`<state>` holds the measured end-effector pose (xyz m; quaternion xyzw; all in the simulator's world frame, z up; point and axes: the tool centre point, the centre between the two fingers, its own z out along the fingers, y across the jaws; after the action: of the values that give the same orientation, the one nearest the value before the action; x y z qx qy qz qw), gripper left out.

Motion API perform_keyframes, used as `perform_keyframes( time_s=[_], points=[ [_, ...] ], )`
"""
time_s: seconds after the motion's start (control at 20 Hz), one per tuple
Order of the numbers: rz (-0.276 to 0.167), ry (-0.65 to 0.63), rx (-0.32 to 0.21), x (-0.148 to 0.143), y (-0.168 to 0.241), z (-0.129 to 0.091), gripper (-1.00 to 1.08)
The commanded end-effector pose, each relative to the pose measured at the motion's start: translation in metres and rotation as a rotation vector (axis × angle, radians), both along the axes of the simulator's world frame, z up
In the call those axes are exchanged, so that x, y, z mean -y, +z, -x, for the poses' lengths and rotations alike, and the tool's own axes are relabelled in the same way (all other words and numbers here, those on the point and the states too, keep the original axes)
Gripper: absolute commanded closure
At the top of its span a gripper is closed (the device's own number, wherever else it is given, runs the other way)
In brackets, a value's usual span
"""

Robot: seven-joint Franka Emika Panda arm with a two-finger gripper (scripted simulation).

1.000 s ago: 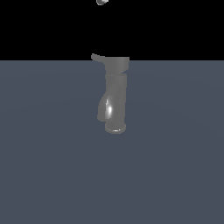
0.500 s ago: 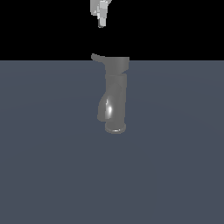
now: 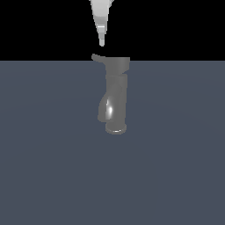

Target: Turn on the faucet by rotating a designated handle.

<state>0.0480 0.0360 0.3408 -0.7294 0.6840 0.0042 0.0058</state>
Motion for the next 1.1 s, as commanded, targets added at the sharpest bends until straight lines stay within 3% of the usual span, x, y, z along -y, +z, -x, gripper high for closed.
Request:
perform_keyframes(
  time_s=[0.0, 0.5, 1.05],
  points=[
    [0.004, -0.056, -0.001, -0.002, -0.011, -0.009, 1.08],
    [0.013, -0.189, -0.003, -0.006, -0.040, -0.029, 1.08],
    [0.014, -0.210, -0.004, -0.008, -0.045, -0.030, 1.08]
  ],
)
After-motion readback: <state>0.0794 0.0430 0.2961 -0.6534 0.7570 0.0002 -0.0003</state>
